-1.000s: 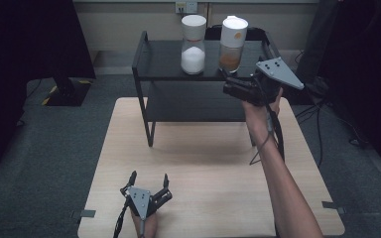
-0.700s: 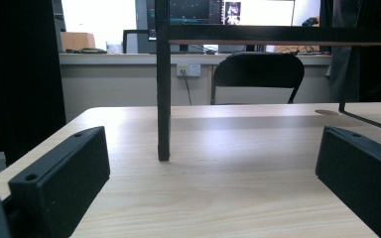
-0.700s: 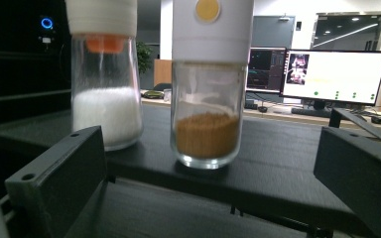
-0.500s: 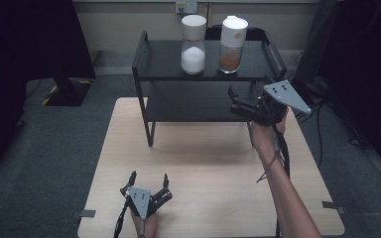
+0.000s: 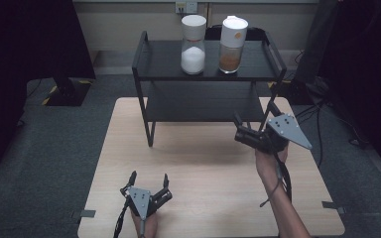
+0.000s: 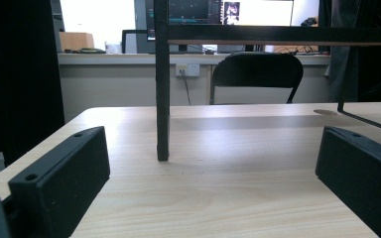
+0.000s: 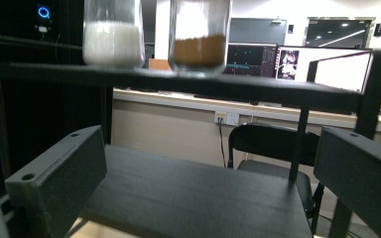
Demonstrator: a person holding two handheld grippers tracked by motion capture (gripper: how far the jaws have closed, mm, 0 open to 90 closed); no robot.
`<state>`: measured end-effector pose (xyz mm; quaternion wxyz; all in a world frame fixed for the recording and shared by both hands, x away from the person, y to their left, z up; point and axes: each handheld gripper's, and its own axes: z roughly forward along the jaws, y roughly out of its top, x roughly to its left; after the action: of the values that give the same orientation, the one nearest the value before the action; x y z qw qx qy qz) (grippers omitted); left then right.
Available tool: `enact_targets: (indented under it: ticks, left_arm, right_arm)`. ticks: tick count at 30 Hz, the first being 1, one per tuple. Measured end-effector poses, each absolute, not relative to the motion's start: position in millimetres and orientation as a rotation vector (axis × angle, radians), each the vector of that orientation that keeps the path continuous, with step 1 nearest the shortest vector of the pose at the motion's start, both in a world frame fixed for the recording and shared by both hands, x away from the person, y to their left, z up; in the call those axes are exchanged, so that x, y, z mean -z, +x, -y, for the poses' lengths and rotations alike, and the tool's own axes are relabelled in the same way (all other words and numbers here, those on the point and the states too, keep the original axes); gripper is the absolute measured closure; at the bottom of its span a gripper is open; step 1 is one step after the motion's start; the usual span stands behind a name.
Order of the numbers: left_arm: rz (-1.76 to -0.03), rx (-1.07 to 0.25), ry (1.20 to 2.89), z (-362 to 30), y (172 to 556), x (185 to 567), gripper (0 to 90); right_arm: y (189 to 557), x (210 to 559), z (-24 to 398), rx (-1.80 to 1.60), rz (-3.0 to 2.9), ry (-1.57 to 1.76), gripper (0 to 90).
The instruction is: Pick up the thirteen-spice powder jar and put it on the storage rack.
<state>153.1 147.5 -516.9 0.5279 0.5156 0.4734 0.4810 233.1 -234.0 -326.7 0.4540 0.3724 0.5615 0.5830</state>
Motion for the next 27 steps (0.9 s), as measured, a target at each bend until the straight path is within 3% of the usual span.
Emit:
enact_targets:
  ticks: [15, 27]
  left_arm:
    - [-1.131, -1.149, 1.232, -147.5, 153.1, 517.0, 0.0]
    - [-1.131, -1.149, 1.232, -147.5, 153.1, 517.0, 0.0]
  right_arm:
    - [198.9, 400.7, 242.6, -1.405, -1.369, 0.965, 0.0]
    - [185.5, 430.6, 246.0, -1.387, -1.368, 0.999, 0.0]
